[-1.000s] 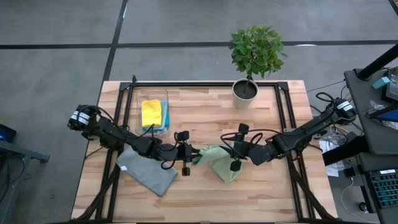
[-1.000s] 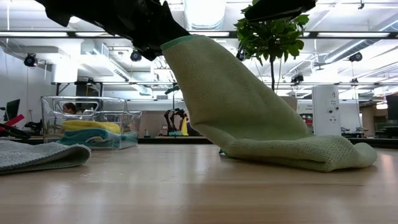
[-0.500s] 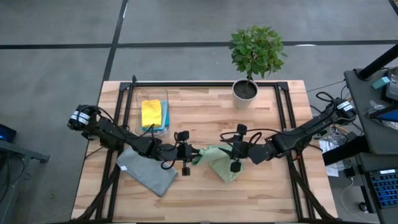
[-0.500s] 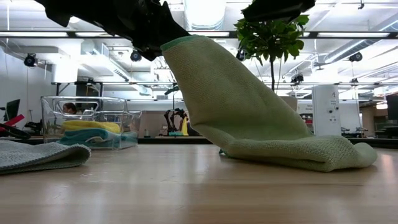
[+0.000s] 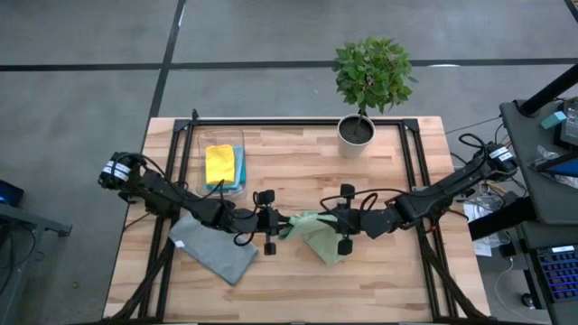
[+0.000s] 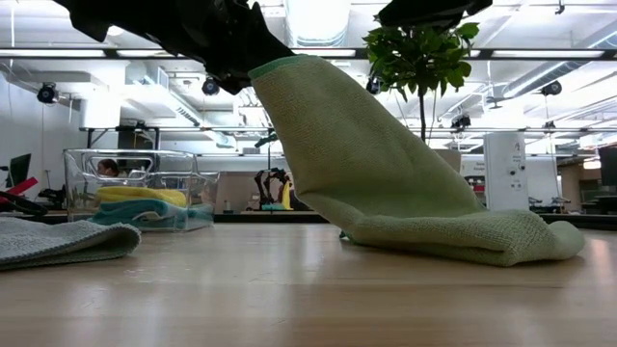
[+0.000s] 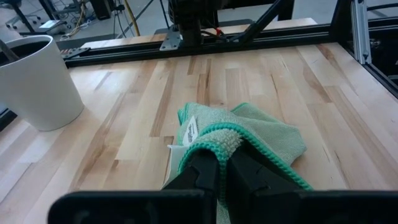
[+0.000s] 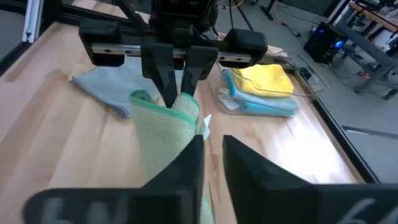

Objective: Fold microfiber towels
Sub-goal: Fold the light green microfiber towel

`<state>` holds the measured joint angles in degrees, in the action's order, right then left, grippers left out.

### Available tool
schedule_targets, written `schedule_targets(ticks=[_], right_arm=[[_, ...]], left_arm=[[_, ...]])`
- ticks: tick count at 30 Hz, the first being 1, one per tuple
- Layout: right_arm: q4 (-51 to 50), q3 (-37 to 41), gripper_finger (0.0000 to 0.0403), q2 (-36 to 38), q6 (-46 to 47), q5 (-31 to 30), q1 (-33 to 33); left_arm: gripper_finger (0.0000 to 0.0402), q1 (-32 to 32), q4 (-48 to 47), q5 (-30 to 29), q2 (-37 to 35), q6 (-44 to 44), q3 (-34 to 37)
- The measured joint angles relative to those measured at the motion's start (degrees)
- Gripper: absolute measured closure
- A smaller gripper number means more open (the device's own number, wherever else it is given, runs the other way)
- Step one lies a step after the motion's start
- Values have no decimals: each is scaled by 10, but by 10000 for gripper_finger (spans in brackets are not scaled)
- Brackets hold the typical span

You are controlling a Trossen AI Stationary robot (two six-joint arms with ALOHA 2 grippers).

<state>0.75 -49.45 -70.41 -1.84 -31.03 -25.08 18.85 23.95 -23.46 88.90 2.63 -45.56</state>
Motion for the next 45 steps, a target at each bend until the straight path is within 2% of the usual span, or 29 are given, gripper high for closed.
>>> schedule_targets(ticks=[4, 8, 12, 20, 25, 35, 45], right_arm=[[1, 0, 389, 0, 5, 2, 0], [8, 0, 381, 0, 6, 6, 0], [15, 0, 342, 0, 18, 6, 0], [17, 0, 236, 0, 53, 10, 0], [25, 0, 201, -11, 57, 11, 2], [100, -14, 190, -106, 23, 15, 17], [100, -30, 190, -119, 3, 19, 36]], left_arm=[[402, 0, 0, 0, 0, 0, 0], [402, 0, 0, 0, 0, 0, 0], [401, 0, 0, 0, 0, 0, 0], [402, 0, 0, 0, 0, 0, 1], [402, 0, 0, 0, 0, 0, 1], [402, 0, -1, 1, 0, 0, 2], [402, 0, 0, 1, 0, 0, 2]])
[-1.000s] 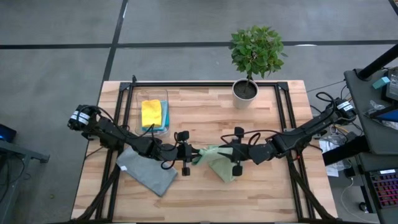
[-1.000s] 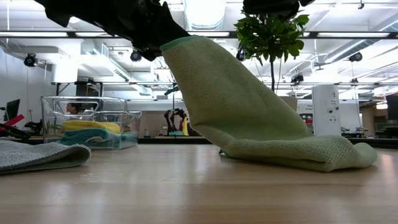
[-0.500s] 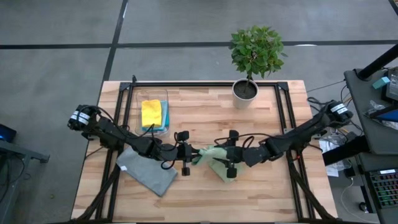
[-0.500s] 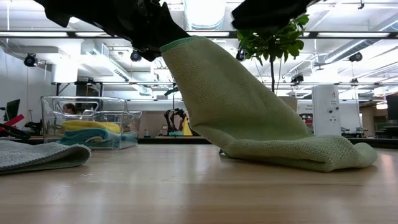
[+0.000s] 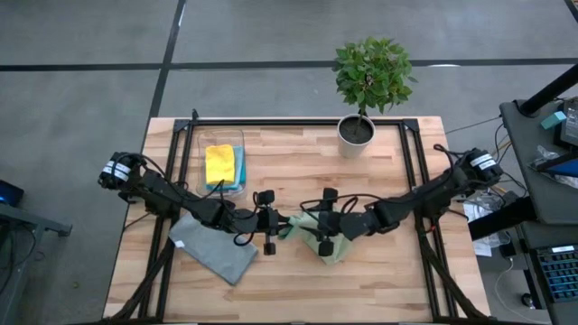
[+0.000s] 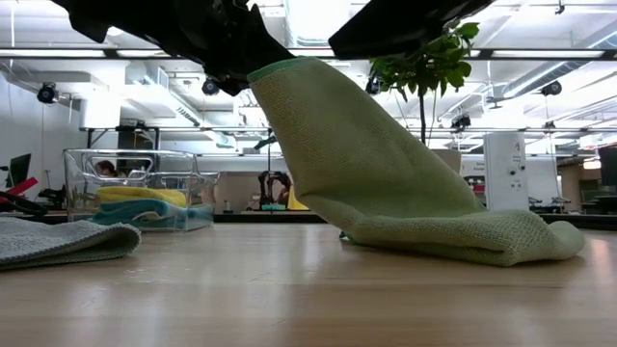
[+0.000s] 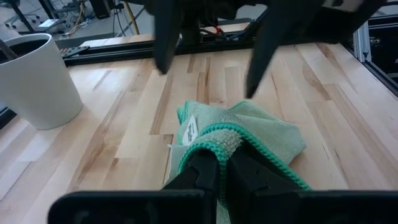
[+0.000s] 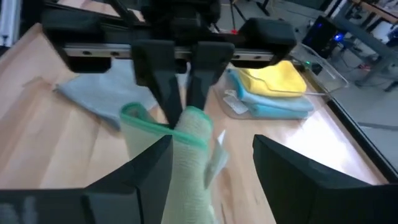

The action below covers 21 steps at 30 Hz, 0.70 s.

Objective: Fold microfiber towels
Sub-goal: Fold the light green microfiber towel

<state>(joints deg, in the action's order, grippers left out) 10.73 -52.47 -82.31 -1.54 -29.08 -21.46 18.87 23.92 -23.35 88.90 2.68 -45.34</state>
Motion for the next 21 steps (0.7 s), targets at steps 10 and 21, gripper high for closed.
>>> schedule_targets(ticks=[10, 21], right_arm=[[3, 0, 194, -43, 4, 111, 31], [-6, 0, 351, -49, 0, 83, 32]], left_arm=[[402, 1, 0, 2, 0, 14, 0], [402, 1, 1, 2, 0, 14, 2]])
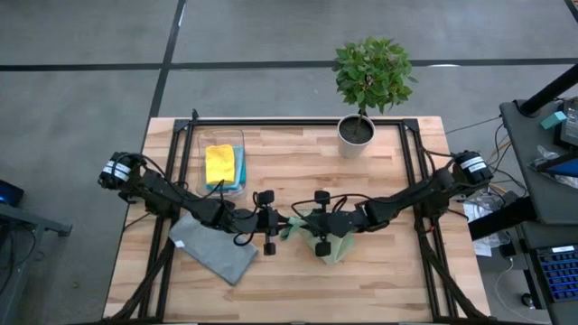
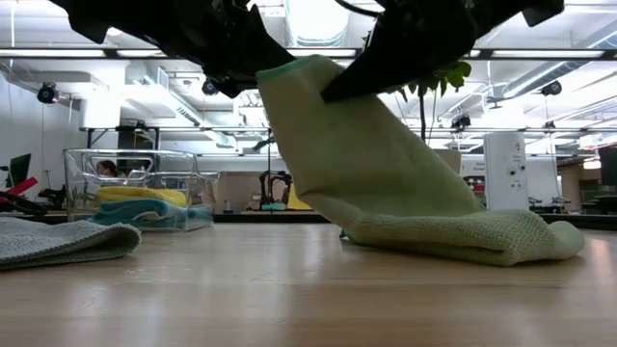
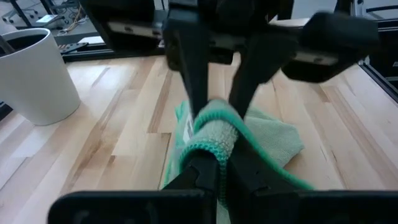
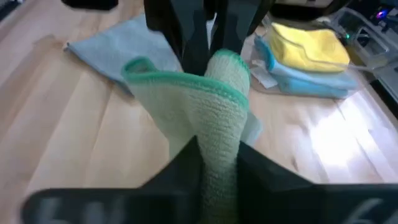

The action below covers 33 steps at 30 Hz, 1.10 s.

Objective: Fold microfiber towels
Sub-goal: Fold the light green microfiber towel

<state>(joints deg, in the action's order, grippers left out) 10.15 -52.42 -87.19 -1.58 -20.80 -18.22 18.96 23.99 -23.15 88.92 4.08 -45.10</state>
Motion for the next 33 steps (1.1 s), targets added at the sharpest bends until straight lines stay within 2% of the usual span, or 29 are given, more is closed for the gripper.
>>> schedule_targets(ticks=[2, 4, 14, 28, 33], right_arm=[[-7, 0, 382, 8, -5, 0, 0], [-13, 0, 387, 16, -5, 0, -2], [-46, 1, 390, 59, -6, -4, -21], [-77, -3, 390, 114, -65, -10, -73], [-96, -3, 391, 126, -62, -67, -74]], left_arm=[[402, 0, -1, 0, 0, 0, 1], [402, 0, 0, 0, 0, 0, 2], [402, -1, 3, -14, 0, 0, 2], [401, 0, 19, -17, 0, 0, 1], [401, -1, 30, -46, 0, 0, 2]])
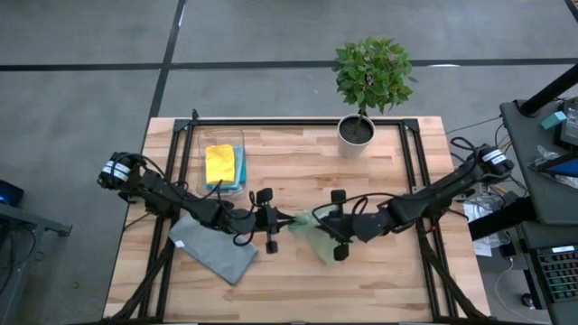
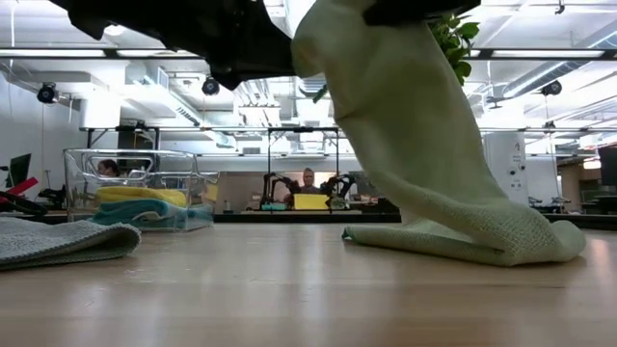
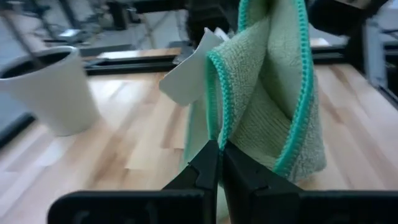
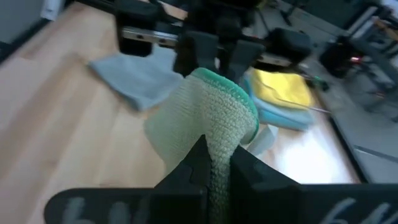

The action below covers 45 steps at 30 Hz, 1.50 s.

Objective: Fold microfiber towels
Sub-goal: Fold the light green microfiber towel

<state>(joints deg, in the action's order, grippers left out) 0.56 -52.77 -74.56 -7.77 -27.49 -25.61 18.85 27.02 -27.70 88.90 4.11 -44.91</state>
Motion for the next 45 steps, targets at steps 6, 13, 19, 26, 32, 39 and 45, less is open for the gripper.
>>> schedule_targets(ticks=[6, 13, 19, 26, 32, 39, 45], right_arm=[[-33, -1, 391, 12, 2, -47, 0], [-54, -1, 391, 14, 2, -99, -1], [-57, -1, 391, 26, 2, -100, -1], [-59, -1, 391, 60, 7, -99, -11], [-59, -1, 391, 80, 12, -96, -23], [-59, -1, 391, 98, 17, -93, -27], [-59, -1, 391, 116, 19, -57, -27]], left_arm=[[401, 0, 3, -73, -11, -5, -1], [401, -1, 5, -90, -17, -15, 0], [402, -2, 7, -95, -18, -15, 0], [395, -2, 7, -109, -19, -15, 2], [342, -2, 9, -107, -19, -15, 2], [282, -2, 9, -105, -19, -20, 1], [265, -1, 9, -103, -19, -34, 1]])
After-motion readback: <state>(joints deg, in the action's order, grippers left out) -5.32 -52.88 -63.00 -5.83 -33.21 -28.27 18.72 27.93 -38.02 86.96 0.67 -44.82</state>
